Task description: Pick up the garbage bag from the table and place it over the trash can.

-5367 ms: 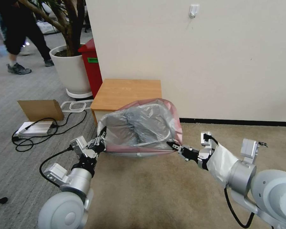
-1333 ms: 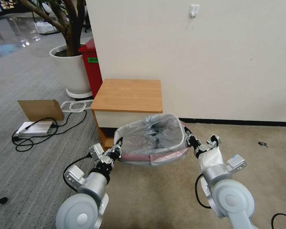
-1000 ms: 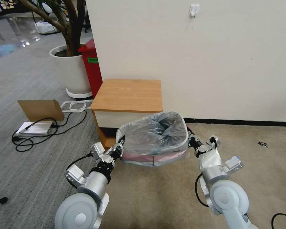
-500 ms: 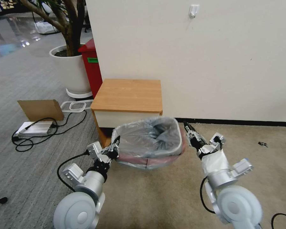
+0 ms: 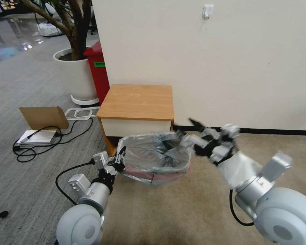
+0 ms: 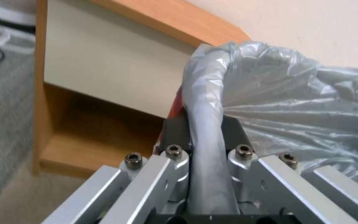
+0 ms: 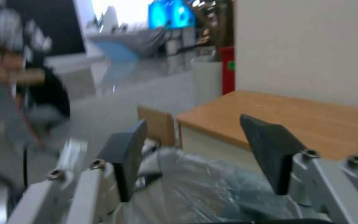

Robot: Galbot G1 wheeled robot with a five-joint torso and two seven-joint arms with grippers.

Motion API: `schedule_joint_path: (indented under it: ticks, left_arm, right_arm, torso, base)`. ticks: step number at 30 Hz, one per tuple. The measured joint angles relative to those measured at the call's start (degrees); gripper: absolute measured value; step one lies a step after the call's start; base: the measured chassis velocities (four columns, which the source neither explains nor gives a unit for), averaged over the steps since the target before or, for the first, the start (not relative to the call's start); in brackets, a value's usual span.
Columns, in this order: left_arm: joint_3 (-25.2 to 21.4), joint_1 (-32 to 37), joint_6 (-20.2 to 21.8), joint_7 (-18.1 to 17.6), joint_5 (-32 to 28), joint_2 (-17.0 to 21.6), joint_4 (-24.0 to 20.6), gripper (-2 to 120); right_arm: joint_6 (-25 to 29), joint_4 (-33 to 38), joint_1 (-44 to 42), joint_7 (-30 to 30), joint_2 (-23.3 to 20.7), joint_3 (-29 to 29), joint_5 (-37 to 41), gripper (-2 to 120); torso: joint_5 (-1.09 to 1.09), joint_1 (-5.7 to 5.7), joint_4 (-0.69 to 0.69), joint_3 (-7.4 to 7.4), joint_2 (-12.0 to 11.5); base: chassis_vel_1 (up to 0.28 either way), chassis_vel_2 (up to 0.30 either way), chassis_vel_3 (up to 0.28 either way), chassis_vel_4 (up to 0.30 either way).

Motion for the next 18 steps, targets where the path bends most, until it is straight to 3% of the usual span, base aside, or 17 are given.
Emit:
schedule_joint_path:
  ticks: [1,4,6,8,12,14,18]
  left_arm:
    - [0.0,0.0,0.0,0.0,0.0,0.0,0.0,7]
    - [0.3,0.0,-0.6,1.5,4.8,1.2,0.1,7]
    - [0.3,0.0,-0.7,1.7,5.4,1.3,0.1,7]
    - [0.9,0.0,-1.3,2.8,9.1,1.4,0.4,7]
    - [1.5,-0.3,-1.5,3.1,11.2,1.3,0.5,7]
    - [1.8,-0.6,-1.9,3.8,13.2,1.5,0.5,7]
    - [1.8,-0.8,-2.7,4.7,15.2,2.0,0.5,7]
  right_arm:
    - [0.0,0.0,0.0,0.0,0.0,0.0,0.0,60]
    - [-1.6,-2.3,7.7,-2.6,-5.8,-8.3,-7.6,44]
    - [-1.9,-2.6,8.8,-2.7,-6.5,-9.4,-8.1,43]
    - [-3.8,-4.5,14.2,-3.1,-8.9,-14.9,-9.4,32]
    - [-6.0,-6.8,19.3,-3.1,-10.0,-19.7,-11.2,22]
    - [-7.1,-9.4,22.6,-6.2,-10.2,-22.2,-16.8,9]
    - [-9.1,-10.5,24.6,-9.3,-10.2,-23.9,-19.6,0]
  torso:
    - [0.00,0.00,0.00,0.00,0.0]
    - [0.00,0.00,0.02,0.01,0.0]
    - [0.00,0.00,0.01,0.00,0.0]
    - [0.00,0.00,0.01,0.00,0.0]
    - [-0.01,0.00,0.01,0.01,0.0]
    - [0.00,0.00,0.01,0.01,0.0]
    - [0.00,0.00,0.00,0.00,0.0]
  base:
    - [0.000,0.000,0.000,0.000]
    - [0.000,0.000,0.000,0.000]
    - [0.000,0.000,0.000,0.000]
    - [0.000,0.000,0.000,0.000]
    - [0.000,0.000,0.000,0.000]
    - [0.000,0.000,0.000,0.000]
    - [0.000,0.000,0.000,0.000]
